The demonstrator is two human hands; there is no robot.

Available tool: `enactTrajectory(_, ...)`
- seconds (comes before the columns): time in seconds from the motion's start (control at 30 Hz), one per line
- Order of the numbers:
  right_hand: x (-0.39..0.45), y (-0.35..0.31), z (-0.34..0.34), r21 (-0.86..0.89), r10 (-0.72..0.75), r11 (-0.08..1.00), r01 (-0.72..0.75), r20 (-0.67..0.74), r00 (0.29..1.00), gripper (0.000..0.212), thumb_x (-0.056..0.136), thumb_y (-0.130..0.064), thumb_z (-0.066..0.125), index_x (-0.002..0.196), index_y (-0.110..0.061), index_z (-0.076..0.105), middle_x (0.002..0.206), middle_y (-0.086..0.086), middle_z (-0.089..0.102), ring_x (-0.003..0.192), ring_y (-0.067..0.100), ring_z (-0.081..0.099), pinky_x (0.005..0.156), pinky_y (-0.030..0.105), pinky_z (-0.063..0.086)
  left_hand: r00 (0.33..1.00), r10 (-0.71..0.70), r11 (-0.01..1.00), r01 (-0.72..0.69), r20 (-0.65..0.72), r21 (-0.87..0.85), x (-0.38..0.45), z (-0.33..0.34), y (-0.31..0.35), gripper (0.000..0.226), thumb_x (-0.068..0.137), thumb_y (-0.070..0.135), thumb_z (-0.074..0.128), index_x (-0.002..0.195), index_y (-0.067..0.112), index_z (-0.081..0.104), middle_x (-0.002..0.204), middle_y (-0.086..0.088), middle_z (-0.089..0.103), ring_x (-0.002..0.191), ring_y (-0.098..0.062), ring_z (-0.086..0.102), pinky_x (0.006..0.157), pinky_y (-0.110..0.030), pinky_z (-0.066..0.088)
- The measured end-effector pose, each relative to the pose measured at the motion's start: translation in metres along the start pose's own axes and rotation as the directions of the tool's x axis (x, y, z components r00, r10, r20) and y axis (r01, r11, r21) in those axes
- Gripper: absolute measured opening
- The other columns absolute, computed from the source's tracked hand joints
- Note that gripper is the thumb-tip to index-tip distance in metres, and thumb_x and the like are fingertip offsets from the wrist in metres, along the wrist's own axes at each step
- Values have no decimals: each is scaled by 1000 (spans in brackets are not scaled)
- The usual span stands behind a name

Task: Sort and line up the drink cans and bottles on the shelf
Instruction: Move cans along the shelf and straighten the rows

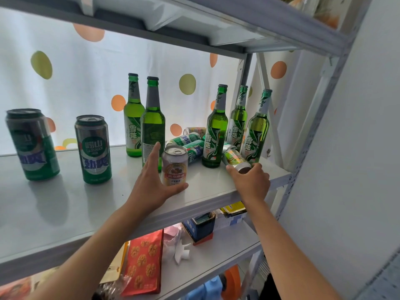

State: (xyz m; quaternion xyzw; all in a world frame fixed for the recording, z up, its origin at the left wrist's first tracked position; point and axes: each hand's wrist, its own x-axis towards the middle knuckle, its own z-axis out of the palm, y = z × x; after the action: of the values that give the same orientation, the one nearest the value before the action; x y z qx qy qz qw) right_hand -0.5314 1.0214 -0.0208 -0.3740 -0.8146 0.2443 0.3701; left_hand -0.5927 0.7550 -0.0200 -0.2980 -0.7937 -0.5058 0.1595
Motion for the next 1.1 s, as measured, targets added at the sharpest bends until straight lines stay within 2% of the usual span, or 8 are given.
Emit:
enactTrajectory(0.27, 1, -3, -14, 65, -60, 996, 67, -99, 993, 68, 74, -62, 73, 117, -11, 59, 109, 9, 67, 99, 26, 53, 86, 37, 40, 987, 156, 988, -156, -29, 2, 0, -4, 18, 115, 63, 45, 87, 150, 50, 12, 155, 13, 29, 134, -4, 34, 101, -29, 37)
enactTrajectory(0.4, 3, -10, -32, 135, -85, 986, 103, -135, 987, 69, 72, -59, 76, 121, -13, 59, 111, 10, 64, 98, 24, 50, 83, 33, 38, 985, 158, 987, -157, -62, 21, 7, -3, 34, 96, 69, 43, 84, 148, 41, 30, 147, 10, 39, 125, -6, 41, 98, -29, 41)
enactTrajectory(0.57, 2, -28, -54, 325, -189, 925, 197, -55, 980, 72, 67, -50, 83, 128, -22, 57, 112, 0, 52, 101, 17, 52, 84, 26, 43, 990, 100, 991, -90, -103, 97, 19, -7, 47, 44, 74, 25, 82, 113, 22, 63, 123, 5, 57, 102, -16, 57, 80, -26, 42)
enactTrajectory(0.7, -10, -48, -59, 516, -283, 821, 246, -6, 959, 61, 63, -37, 89, 116, -27, 61, 115, -2, 61, 103, 14, 59, 86, 24, 52, 995, 47, 994, -38, -85, 106, 24, -10, 54, 34, 72, 19, 82, 103, 21, 68, 110, 5, 61, 91, -12, 55, 65, -12, 36)
enactTrajectory(0.8, -17, -59, -57, 674, -272, 725, 145, 87, 958, 57, 64, -31, 91, 113, -27, 63, 111, -8, 66, 104, 11, 63, 79, 18, 53, 996, 24, 996, -16, -90, 92, 24, -18, 55, 34, 68, 18, 83, 97, 23, 68, 104, 4, 63, 88, -13, 56, 63, -12, 37)
enactTrajectory(0.9, -21, -67, -55, 791, -265, 612, 8, 196, 944, 60, 66, -24, 92, 117, -23, 60, 109, -2, 69, 98, 10, 67, 72, 18, 54, 995, -16, 995, 26, -97, 97, 18, -31, 53, 32, 66, 19, 83, 94, 24, 67, 99, 5, 63, 87, -15, 57, 60, -17, 40)
enactTrajectory(1.0, -28, -79, -51, 820, -282, 567, -75, 279, 918, 68, 65, -20, 92, 120, -20, 51, 102, -4, 66, 79, -3, 67, 63, 13, 50, 992, -66, 993, 76, -104, 94, 12, -47, 49, 30, 67, 21, 82, 91, 31, 65, 92, 7, 64, 83, -14, 60, 61, -22, 43)
enactTrajectory(1.1, -37, -92, -40, 834, -321, 530, -152, 364, 874, 76, 57, -23, 88, 120, -18, 46, 101, -3, 69, 76, -4, 68, 62, 16, 52, 989, -93, 991, 104, -117, 88, 7, -66, 44, 27, 69, 19, 82, 89, 29, 66, 89, 4, 67, 80, -12, 62, 60, -22, 47)
